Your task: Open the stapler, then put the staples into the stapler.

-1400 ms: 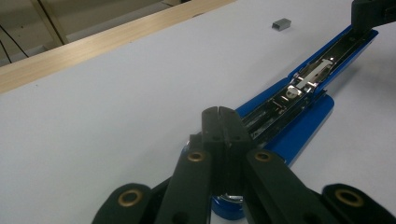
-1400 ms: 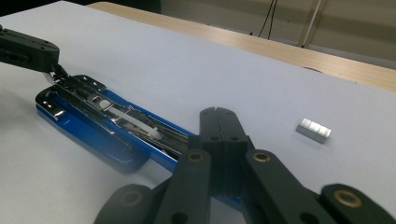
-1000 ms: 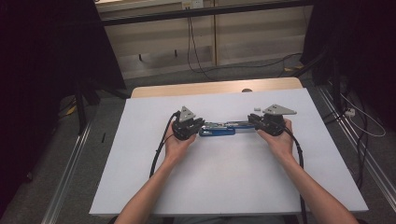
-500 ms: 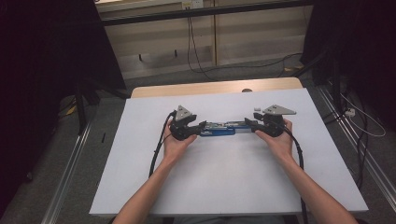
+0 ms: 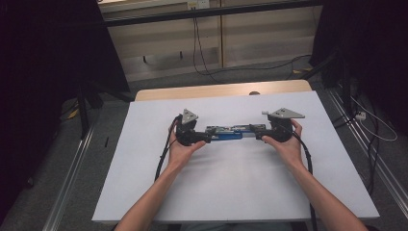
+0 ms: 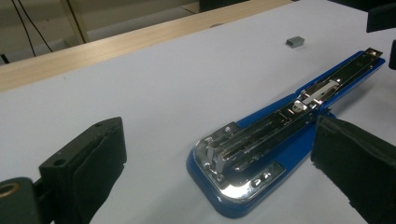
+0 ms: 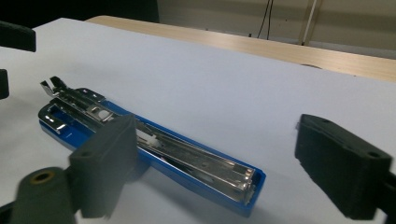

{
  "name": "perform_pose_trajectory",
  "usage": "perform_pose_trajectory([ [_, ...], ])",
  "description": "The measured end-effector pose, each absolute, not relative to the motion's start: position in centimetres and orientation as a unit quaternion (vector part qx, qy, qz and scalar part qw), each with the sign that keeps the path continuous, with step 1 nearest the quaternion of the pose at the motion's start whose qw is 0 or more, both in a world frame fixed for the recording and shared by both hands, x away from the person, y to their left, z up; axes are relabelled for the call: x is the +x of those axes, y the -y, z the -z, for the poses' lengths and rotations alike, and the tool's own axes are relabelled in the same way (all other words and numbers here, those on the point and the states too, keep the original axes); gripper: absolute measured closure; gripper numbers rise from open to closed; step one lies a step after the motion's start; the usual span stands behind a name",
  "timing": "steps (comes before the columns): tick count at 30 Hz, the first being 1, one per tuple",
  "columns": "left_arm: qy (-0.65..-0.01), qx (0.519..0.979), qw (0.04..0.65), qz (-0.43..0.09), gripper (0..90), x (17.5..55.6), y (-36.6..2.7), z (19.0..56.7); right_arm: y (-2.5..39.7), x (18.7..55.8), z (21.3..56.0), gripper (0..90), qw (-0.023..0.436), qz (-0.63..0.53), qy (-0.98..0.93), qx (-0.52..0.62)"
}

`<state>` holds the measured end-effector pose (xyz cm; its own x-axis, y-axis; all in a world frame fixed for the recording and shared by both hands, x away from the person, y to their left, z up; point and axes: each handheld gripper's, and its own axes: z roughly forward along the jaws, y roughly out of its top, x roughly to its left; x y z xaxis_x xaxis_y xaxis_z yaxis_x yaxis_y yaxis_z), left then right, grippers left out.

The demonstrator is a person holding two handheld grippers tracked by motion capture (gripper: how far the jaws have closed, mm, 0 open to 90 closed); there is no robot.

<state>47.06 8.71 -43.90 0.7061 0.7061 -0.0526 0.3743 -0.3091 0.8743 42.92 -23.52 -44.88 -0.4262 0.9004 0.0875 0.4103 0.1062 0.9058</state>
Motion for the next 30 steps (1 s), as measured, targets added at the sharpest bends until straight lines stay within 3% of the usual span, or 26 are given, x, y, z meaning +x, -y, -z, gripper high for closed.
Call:
perform_pose_trajectory([
  [8, -0.308, 0.797, 0.49, -0.175, 4.3, 46.3, -9.4, 43.7, 23.8, 42.7, 44.5, 8.4, 0.243, -0.49, -0.689, 0.475],
  [26, -0.345, 0.782, 0.481, -0.198, 3.2, 45.3, -12.0, 43.6, 24.4, 42.3, 43.5, 9.0, 0.26, -0.481, -0.703, 0.455],
  [30, -0.353, 0.773, 0.489, -0.197, 3.2, 44.7, -12.6, 43.6, 24.9, 42.5, 43.1, 13.3, 0.25, -0.482, -0.708, 0.452],
])
